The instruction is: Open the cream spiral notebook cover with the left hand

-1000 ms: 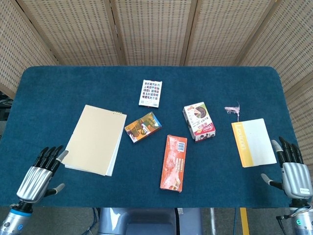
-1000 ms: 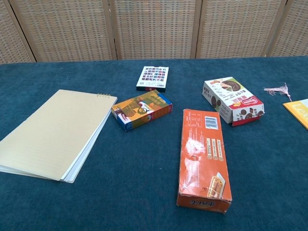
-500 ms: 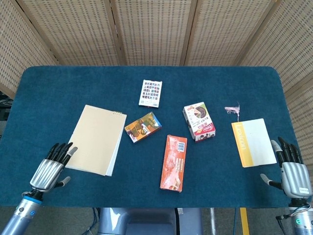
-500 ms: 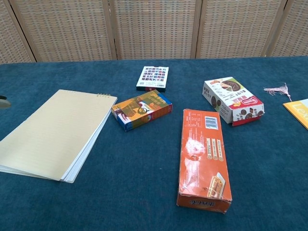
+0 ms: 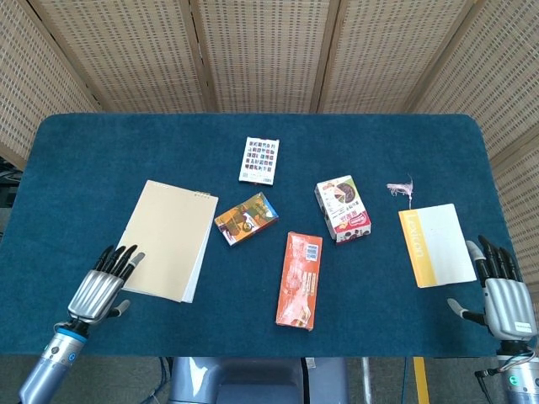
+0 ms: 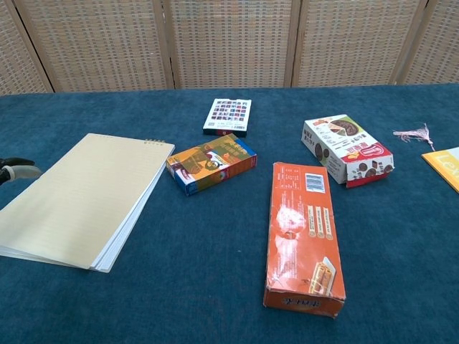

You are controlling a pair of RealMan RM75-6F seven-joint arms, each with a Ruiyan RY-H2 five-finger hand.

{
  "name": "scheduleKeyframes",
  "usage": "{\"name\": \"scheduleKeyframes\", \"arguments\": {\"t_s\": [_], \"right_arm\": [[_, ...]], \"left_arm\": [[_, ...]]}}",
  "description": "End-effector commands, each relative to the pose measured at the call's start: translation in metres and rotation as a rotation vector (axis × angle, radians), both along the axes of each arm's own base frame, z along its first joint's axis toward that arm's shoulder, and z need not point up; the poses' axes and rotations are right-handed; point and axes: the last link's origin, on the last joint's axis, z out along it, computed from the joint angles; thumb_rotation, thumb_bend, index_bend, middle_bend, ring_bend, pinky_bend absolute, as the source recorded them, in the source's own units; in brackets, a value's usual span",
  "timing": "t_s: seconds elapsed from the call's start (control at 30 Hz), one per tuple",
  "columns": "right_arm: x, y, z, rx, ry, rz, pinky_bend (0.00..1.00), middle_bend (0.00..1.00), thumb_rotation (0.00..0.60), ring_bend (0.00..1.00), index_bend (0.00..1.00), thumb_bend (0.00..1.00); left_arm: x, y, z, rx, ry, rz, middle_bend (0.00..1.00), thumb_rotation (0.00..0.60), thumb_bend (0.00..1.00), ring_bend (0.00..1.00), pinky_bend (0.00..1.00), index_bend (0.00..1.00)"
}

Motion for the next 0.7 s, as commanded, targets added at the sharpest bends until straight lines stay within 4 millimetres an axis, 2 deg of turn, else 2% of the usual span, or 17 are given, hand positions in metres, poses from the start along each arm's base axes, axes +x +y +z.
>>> {"name": "scheduleKeyframes", "arguments": {"t_s": [0.03, 0.7], "right_arm": [[0.0, 0.0, 0.0, 0.001, -0.001, 0.0, 0.0, 0.0, 0.6, 0.0, 0.0, 0.03], [0.0, 0.0, -0.001, 0.008, -0.016, -0.008, 0.0, 0.0, 0.6, 0.0, 0.0, 0.03]], "left_arm": [[-0.001, 0.002, -0.003, -0.004, 0.005, 0.006, 0.0, 0.6, 0.25, 0.0, 0.0, 0.0], [0.001, 0.012, -0.027, -0.02, 0.034, 0.022, 0.0, 0.6, 0.26, 0.0, 0.0, 0.0]]}}
